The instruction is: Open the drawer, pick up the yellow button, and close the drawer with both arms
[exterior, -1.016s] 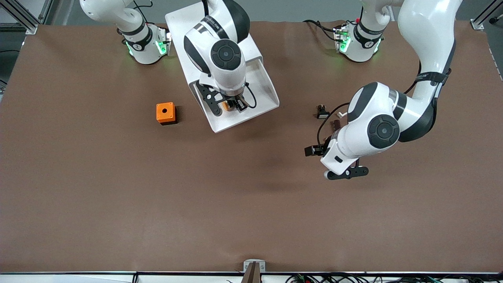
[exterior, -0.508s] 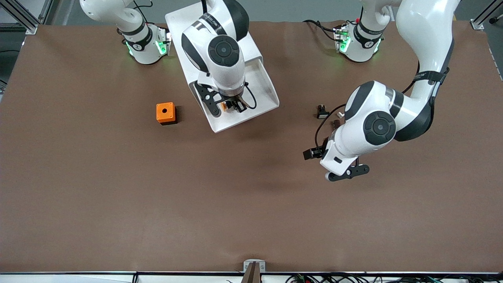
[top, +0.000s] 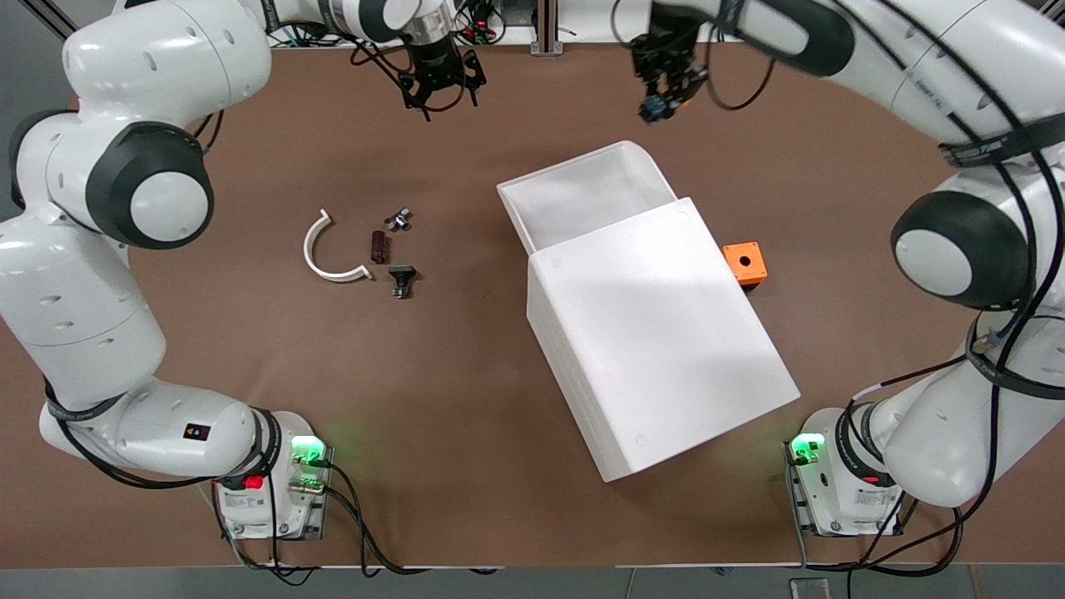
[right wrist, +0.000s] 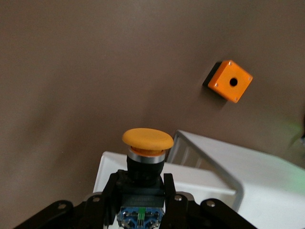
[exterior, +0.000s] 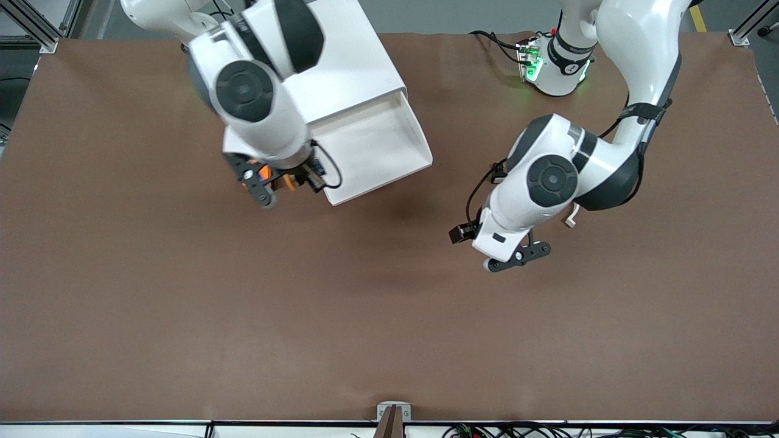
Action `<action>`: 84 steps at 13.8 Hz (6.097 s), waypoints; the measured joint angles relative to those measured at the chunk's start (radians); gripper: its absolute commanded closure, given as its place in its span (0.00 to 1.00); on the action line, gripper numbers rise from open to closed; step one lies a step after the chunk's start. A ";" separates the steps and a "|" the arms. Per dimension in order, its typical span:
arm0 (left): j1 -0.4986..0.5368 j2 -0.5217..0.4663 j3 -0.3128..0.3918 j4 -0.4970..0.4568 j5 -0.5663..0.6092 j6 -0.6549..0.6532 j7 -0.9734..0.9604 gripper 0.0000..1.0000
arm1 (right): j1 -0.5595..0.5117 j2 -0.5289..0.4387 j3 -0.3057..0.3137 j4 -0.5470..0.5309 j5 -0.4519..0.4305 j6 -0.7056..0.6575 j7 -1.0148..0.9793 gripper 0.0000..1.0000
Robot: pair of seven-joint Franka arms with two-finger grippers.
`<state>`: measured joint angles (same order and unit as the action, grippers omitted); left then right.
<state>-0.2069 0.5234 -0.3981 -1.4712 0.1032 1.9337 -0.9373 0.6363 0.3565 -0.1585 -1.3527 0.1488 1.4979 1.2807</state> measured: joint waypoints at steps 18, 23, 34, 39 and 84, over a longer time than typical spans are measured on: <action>-0.267 0.066 -0.073 -0.061 0.045 0.178 -0.387 0.00 | -0.589 -0.006 -0.005 -0.358 -0.119 0.433 -1.363 0.84; -0.366 0.087 -0.075 -0.063 0.005 0.180 -0.445 0.00 | -0.671 0.036 -0.005 -0.390 -0.147 0.537 -1.476 0.84; -0.469 0.089 -0.072 -0.060 -0.022 0.199 -0.560 0.00 | -0.793 0.228 -0.004 -0.395 -0.186 0.806 -1.633 0.81; -0.465 0.089 -0.067 -0.060 -0.025 0.211 -0.559 0.00 | -0.821 0.278 -0.004 -0.395 -0.186 0.877 -1.638 0.81; 0.204 -0.584 0.262 -0.205 -0.112 -0.260 0.730 0.00 | -0.568 -0.192 0.014 -0.073 -0.173 0.039 -1.256 0.00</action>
<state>-0.0026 -0.0608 -0.1358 -1.6763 -0.0087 1.6733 -0.2077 0.0680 0.1650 -0.1442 -1.4261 -0.0247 1.5369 0.0251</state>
